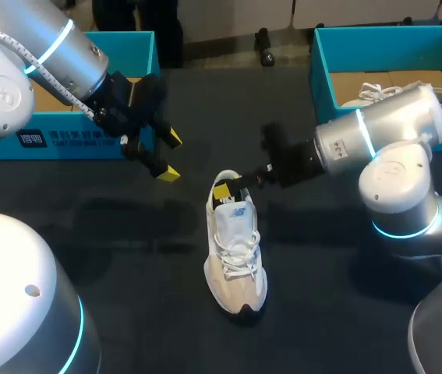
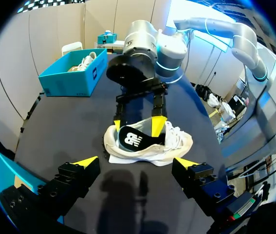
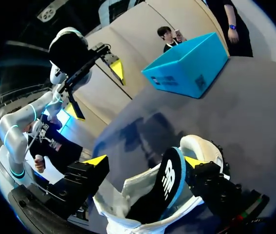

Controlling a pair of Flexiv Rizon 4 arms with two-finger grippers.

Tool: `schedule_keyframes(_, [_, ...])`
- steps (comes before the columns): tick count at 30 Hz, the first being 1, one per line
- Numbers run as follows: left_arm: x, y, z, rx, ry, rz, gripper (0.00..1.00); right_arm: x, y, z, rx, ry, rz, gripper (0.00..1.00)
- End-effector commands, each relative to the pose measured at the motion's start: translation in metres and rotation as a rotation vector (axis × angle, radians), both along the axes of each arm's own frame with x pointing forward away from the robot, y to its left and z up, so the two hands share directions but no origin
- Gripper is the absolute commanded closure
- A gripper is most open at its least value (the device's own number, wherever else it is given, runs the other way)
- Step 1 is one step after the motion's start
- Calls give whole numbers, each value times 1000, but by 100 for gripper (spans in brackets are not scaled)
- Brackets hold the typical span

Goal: Take the shoe out of the shoebox, open the shoe tongue, remove and reinsert the insole, then place the shoe into the shoebox

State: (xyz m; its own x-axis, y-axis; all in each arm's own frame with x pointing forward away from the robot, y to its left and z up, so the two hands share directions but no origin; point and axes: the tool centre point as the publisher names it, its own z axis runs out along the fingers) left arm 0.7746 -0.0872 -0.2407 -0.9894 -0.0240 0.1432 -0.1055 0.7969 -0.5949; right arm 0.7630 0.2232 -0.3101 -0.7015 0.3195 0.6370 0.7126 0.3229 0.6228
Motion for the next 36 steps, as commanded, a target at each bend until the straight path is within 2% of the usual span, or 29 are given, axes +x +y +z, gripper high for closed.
schedule_keyframes(1, [0, 0, 0, 2, 0, 0, 0, -5, -3, 11, -34, -6, -16, 0])
schedule_keyframes(9, [0, 0, 0, 2, 0, 0, 0, -5, -15, 27, -63, -32, -70, 0])
schedule_keyframes(16, [0, 0, 0, 2, 0, 0, 0, -5, -26, 34, -87, -11, -145, 0])
schedule_keyframes(19, [0, 0, 0, 2, 0, 0, 0, -8, -28, 36, -91, -2, -180, 18])
schedule_keyframes(21, [0, 0, 0, 2, 0, 0, 0, -12, -28, 36, -94, 13, -204, 53])
schedule_keyframes(23, [0, 0, 0, 2, 0, 0, 0, -16, -29, 35, -110, 30, -230, 65])
schedule_keyframes(24, [0, 0, 0, 2, 0, 0, 0, -18, -30, 34, -120, 31, -248, 76])
schedule_keyframes(25, [0, 0, 0, 2, 0, 0, 0, -19, -31, 35, -144, 38, -265, 100])
schedule_keyframes(30, [0, 0, 0, 2, 0, 0, 0, -24, -34, 41, -270, 86, -353, 100])
schedule_keyframes(36, [0, 0, 0, 2, 0, 0, 0, -24, -34, 41, -270, 86, -353, 100])
